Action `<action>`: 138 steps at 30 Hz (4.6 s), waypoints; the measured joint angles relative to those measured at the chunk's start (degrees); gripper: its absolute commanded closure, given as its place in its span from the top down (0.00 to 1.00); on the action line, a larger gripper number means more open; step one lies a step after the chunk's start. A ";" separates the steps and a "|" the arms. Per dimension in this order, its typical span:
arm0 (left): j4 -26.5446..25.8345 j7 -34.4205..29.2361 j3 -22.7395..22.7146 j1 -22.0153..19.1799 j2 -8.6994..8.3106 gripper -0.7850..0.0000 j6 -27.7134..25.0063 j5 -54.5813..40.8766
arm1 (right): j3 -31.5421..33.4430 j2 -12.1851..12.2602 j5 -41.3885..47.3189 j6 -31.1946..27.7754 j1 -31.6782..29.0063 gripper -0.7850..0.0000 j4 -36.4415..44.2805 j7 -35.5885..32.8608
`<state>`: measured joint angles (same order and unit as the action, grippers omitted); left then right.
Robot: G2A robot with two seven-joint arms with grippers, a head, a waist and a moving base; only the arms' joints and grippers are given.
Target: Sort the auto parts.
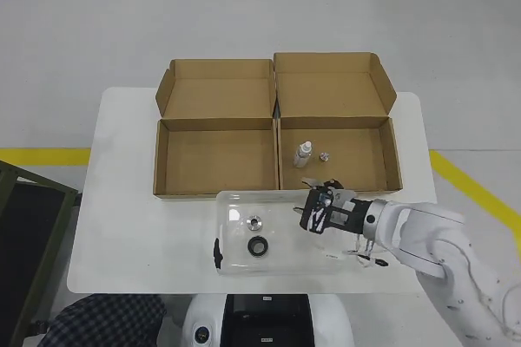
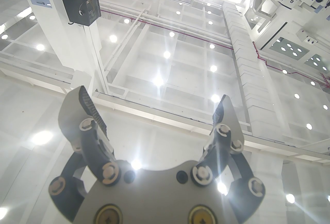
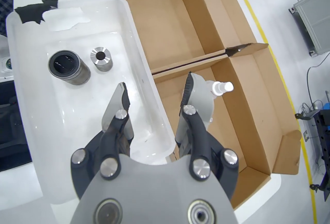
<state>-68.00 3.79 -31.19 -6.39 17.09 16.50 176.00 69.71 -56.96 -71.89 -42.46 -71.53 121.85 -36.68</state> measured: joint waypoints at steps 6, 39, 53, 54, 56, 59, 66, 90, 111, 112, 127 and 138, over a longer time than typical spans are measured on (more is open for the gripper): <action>0.00 0.00 0.00 0.00 0.00 1.00 0.00 0.00 | -3.17 -0.05 -3.05 -1.41 -0.81 0.51 0.02 0.79; 0.00 0.00 0.00 0.00 0.00 1.00 0.00 0.00 | -18.09 -2.18 -1.75 -6.92 6.80 0.54 -14.14 0.15; 0.00 0.00 0.00 0.00 0.00 1.00 0.00 0.00 | -23.71 -3.68 -0.50 -7.23 10.73 0.54 -17.22 -0.95; 0.00 0.00 0.00 0.00 0.00 1.00 0.00 0.00 | -23.96 -3.75 -0.39 -7.22 10.90 0.55 -17.38 -0.95; 0.00 0.00 0.00 0.00 0.00 1.00 0.00 0.00 | -24.44 -3.93 -0.10 -7.26 11.37 0.58 -17.90 -0.77; 0.00 0.00 0.00 0.00 0.00 1.00 0.00 0.00 | -25.15 -4.21 0.29 -7.28 12.09 0.63 -18.53 -0.43; 0.00 0.00 0.00 0.00 0.00 1.00 0.00 0.00 | -26.93 -4.99 1.09 -6.83 13.94 0.60 -19.71 -0.08; 0.00 0.00 0.00 0.00 0.00 1.00 0.00 0.00 | -30.22 -6.50 2.28 -6.80 16.94 0.00 -22.24 0.07; 0.00 0.00 0.00 0.00 0.00 1.00 0.00 0.00 | -21.80 -3.83 5.68 -10.15 13.18 0.00 -15.48 1.86; 0.00 0.00 0.00 0.00 0.00 1.00 0.00 0.00 | -20.79 -3.57 5.97 -10.22 12.88 0.00 -14.80 1.89; 0.00 0.00 0.00 0.00 0.00 1.00 0.00 0.00 | -7.82 -0.96 13.52 -9.50 9.89 0.00 -9.18 4.84; 0.00 0.00 0.00 0.00 0.00 1.00 0.00 0.00 | -4.68 -0.47 19.42 -9.48 11.25 0.00 -9.35 7.16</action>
<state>-68.00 3.79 -31.19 -6.39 17.09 16.50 176.00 65.03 -57.43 -52.46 -51.94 -60.28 112.49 -29.52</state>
